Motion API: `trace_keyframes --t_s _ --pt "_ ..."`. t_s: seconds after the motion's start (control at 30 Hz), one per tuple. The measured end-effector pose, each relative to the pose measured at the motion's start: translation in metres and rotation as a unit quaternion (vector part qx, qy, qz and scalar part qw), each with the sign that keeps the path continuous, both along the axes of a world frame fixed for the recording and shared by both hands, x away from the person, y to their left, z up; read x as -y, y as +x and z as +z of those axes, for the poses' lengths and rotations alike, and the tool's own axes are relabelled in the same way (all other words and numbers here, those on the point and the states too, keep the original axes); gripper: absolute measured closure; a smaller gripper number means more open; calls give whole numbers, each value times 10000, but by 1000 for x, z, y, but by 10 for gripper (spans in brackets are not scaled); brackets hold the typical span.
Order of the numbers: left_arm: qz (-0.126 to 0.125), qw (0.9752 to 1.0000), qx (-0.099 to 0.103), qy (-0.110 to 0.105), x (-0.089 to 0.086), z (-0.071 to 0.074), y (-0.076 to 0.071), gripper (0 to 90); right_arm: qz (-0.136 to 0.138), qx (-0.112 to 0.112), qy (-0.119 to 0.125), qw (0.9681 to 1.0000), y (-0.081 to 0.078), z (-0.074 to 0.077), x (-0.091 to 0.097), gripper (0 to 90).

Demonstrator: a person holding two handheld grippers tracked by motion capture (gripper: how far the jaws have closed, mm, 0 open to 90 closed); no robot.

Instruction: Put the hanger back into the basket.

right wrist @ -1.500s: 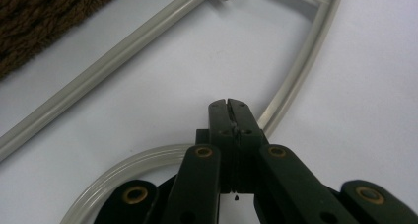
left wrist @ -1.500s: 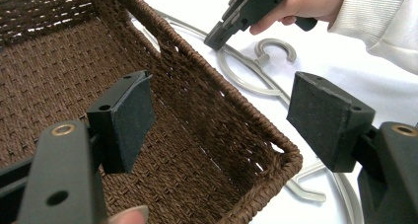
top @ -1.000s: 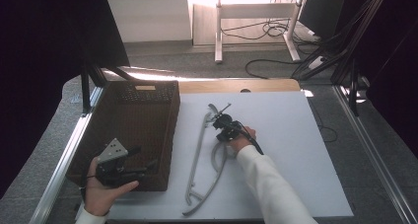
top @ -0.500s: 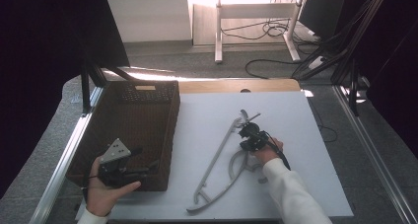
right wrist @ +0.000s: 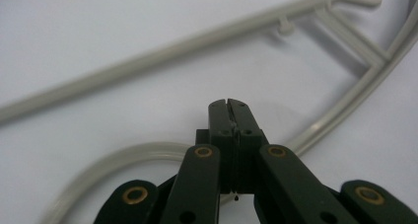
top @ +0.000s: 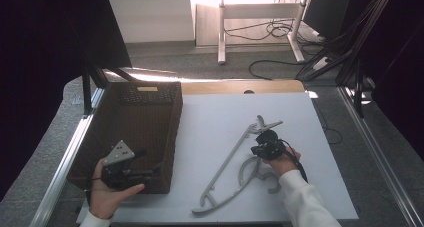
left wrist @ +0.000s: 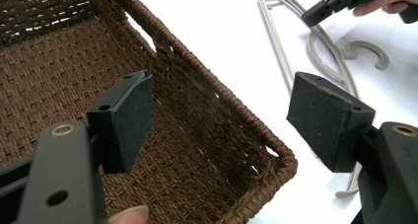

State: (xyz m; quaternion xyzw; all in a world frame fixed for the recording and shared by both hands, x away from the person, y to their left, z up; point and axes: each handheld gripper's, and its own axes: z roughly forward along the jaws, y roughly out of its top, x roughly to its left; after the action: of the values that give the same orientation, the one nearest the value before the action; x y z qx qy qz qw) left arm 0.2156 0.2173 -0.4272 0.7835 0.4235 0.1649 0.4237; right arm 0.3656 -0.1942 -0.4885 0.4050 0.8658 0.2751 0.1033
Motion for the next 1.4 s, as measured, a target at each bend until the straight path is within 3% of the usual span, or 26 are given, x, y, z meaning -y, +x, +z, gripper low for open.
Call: trace_keyframes --t_s 0.03,0.1,0.17,0.23,0.37,0.4,0.5,0.63,0.7,0.73,0.87,0.93,1.2,1.4 --pt "-3 10000 5 -5 0 0 0 255 0 0 0 10000 0 0 0 891" --pt "-4 10000 19 -22 0 1 0 257 113 250 260 9993 -15 12 6 891" --pt "-3 10000 23 -37 0 1 -1 257 122 299 354 9989 -20 15 10 891" --pt "-3 10000 18 -41 0 1 -1 258 88 444 575 9973 -36 22 26 891" --pt "-63 9999 -9 -90 2 1 -1 259 -92 491 831 9953 -49 24 46 891" --pt "-111 9998 -34 -145 3 1 -1 259 -294 473 975 9937 -60 23 64 891" --pt "-139 9998 -42 -136 6 1 -1 259 -439 463 1100 9919 -70 21 81 889" --pt "-141 9998 -51 -131 7 1 0 259 -462 538 1028 9922 -82 18 97 864" --pt "-138 9998 -59 -129 7 0 1 259 -417 578 1014 9923 -82 17 99 769" --pt "-132 9998 -66 -128 7 0 1 259 -417 578 1014 9923 -82 17 99 769" --pt "-145 9998 -77 -93 9 0 1 260 -393 864 925 9912 -83 17 95 467" --pt "-154 9998 -78 -98 9 0 1 261 -355 901 1006 9902 -83 19 95 415" --pt "-316 9994 -133 -69 25 1 1 265 -495 818 1019 9902 -79 18 105 342" --pt "-471 9988 -152 -23 43 4 4 266 -645 894 1043 9884 -77 19 113 320"
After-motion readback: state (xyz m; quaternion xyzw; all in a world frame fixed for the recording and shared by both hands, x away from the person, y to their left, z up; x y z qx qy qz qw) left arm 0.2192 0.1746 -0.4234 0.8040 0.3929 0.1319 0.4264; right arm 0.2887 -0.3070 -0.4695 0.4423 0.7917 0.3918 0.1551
